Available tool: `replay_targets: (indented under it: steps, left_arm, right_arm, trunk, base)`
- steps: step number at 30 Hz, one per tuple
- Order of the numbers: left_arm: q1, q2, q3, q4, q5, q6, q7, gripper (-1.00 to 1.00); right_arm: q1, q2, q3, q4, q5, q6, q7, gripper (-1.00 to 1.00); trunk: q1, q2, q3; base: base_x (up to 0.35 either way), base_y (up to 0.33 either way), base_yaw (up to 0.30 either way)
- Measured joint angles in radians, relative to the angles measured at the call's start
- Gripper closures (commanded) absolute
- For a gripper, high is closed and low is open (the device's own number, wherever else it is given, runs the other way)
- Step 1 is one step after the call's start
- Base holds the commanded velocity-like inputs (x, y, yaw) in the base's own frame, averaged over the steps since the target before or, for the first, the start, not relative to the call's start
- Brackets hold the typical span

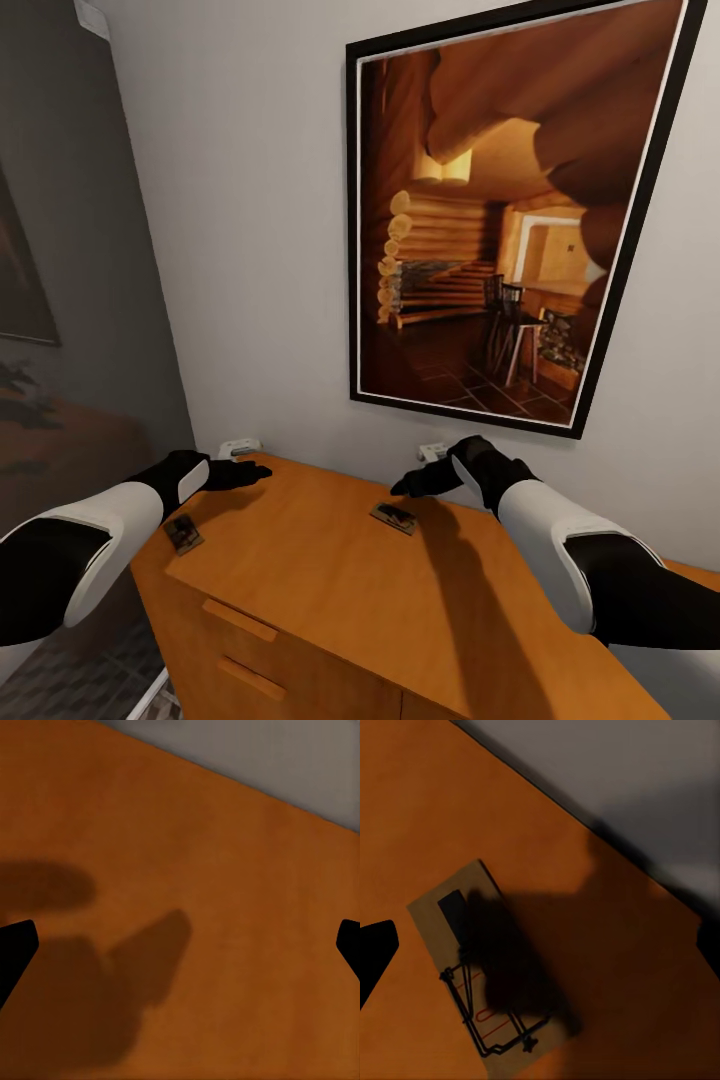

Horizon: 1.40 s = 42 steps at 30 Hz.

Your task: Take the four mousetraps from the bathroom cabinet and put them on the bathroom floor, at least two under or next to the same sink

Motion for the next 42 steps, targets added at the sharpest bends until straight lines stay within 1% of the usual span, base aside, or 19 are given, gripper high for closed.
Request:
replay_targets:
  steps: [27, 42]
  left_arm:
    - [0.000, 0.000, 0.000, 0.000, 0.000, 0.000, -0.002, -1.00]
    - [0.000, -0.001, 0.000, 0.000, 0.000, 0.000, -0.002, -1.00]
  right_arm:
    - [0.000, 0.012, -0.002, 0.024, -0.005, -0.019, 0.000, -1.00]
    - [0.000, 0.011, -0.004, 0.111, -0.002, -0.102, 0.000, -1.00]
  trunk:
    - [0.000, 0.000, 0.000]
    - [0.000, 0.000, 0.000]
  base:
    - [0.000, 0.000, 0.000]
    - [0.000, 0.000, 0.000]
